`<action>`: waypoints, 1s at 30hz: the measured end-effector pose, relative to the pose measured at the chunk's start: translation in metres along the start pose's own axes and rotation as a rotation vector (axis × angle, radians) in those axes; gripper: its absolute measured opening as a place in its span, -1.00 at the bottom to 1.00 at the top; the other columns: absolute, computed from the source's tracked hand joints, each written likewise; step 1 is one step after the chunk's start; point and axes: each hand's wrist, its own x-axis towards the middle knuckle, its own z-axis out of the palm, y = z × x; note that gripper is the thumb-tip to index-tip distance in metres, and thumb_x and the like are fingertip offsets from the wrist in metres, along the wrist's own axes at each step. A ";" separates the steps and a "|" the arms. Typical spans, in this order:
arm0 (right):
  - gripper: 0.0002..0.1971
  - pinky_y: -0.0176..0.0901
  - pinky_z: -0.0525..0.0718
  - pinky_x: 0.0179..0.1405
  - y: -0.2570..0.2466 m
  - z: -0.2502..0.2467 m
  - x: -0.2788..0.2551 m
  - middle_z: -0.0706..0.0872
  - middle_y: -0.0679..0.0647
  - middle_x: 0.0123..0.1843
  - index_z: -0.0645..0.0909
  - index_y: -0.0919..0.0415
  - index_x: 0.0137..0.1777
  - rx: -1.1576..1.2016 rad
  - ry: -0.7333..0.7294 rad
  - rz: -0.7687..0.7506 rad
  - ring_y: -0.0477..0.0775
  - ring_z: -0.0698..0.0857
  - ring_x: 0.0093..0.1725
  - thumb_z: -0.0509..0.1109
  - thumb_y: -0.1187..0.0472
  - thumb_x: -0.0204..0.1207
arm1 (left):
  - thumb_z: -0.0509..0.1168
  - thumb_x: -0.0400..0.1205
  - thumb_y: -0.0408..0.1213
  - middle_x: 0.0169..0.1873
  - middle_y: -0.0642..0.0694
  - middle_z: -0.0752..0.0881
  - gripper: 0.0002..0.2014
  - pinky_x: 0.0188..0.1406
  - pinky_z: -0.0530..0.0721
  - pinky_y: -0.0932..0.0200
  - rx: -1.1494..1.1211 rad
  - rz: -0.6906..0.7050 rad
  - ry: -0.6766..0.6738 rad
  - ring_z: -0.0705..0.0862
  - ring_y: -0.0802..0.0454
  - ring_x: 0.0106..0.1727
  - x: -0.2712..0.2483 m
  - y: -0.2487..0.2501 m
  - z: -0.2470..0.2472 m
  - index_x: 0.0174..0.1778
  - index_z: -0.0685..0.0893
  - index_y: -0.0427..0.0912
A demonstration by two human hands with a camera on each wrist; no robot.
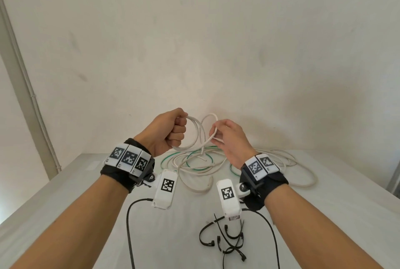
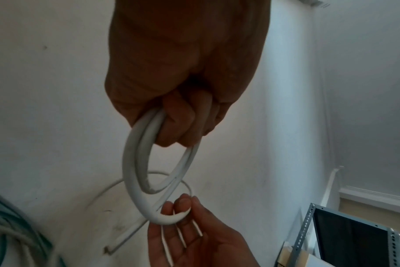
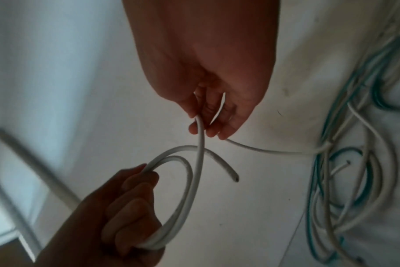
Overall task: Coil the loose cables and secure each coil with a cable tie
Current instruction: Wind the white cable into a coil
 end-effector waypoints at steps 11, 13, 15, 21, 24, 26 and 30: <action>-0.82 0.15 0.79 -0.05 -0.008 0.020 -0.019 0.68 0.10 -0.13 0.52 0.16 0.18 -0.346 -0.262 -0.246 0.08 0.63 -0.24 0.14 0.10 0.87 | 0.17 0.74 -0.16 -0.60 0.09 0.18 -0.52 -0.64 0.00 0.26 0.305 -0.088 -0.062 0.05 0.13 -0.62 -0.013 0.009 0.021 -0.56 0.32 0.02; -0.81 0.04 0.76 -0.14 -0.009 0.019 -0.023 0.59 0.10 -0.21 0.50 0.20 0.20 -0.215 -0.338 -0.167 0.01 0.53 -0.34 0.13 0.10 0.88 | 0.19 0.74 -0.15 -0.59 0.09 0.17 -0.54 -0.65 0.01 0.26 0.314 -0.088 -0.053 0.05 0.12 -0.62 -0.014 0.012 0.020 -0.53 0.32 0.01; -0.82 -0.11 0.57 -0.30 -0.009 0.021 -0.026 0.45 0.03 -0.30 0.52 0.12 0.17 -0.099 -0.384 -0.102 -0.05 0.36 -0.41 0.13 0.08 0.88 | 0.22 0.73 -0.17 -0.57 0.08 0.16 -0.56 -0.65 0.02 0.25 0.312 -0.053 -0.030 0.06 0.11 -0.60 -0.014 0.012 0.022 -0.50 0.32 0.01; -0.80 -0.23 0.16 -0.49 -0.013 0.027 -0.026 0.26 -0.07 -0.41 0.54 0.05 0.01 0.034 -0.256 -0.040 -0.08 0.15 -0.44 0.16 0.10 0.87 | 0.31 0.64 -0.29 -0.42 -0.02 0.16 -0.72 -0.51 0.11 0.15 0.310 0.144 0.056 0.12 0.01 -0.47 -0.013 0.002 0.025 -0.36 0.40 -0.06; -0.80 -0.25 0.19 -0.53 -0.013 0.022 -0.022 0.30 -0.08 -0.43 0.54 0.11 0.05 -0.069 -0.152 -0.075 -0.10 0.20 -0.49 0.14 0.13 0.87 | 0.34 0.67 -0.40 -0.42 -0.09 0.47 -0.90 -0.43 0.52 0.12 0.349 0.219 0.096 0.43 -0.01 -0.46 -0.014 -0.003 0.022 -0.16 0.61 -0.26; -0.80 -0.27 0.25 -0.55 -0.012 0.017 -0.019 0.34 -0.07 -0.42 0.56 0.12 0.05 -0.114 -0.112 -0.085 -0.11 0.24 -0.51 0.14 0.15 0.87 | 0.43 0.65 -0.40 -0.28 -0.17 0.75 -0.92 -0.15 0.78 0.00 0.520 0.302 0.180 0.73 -0.09 -0.31 -0.011 -0.005 0.019 -0.05 0.69 -0.35; -0.75 -0.31 0.34 -0.55 -0.015 0.012 -0.017 0.39 -0.12 -0.44 0.62 0.05 0.00 -0.232 -0.154 -0.108 -0.14 0.30 -0.53 0.15 0.10 0.87 | 0.62 0.44 -0.18 0.09 -0.05 0.68 -0.48 0.08 0.57 0.11 1.037 0.656 0.482 0.60 -0.06 0.16 -0.001 -0.006 0.015 0.26 0.61 -0.17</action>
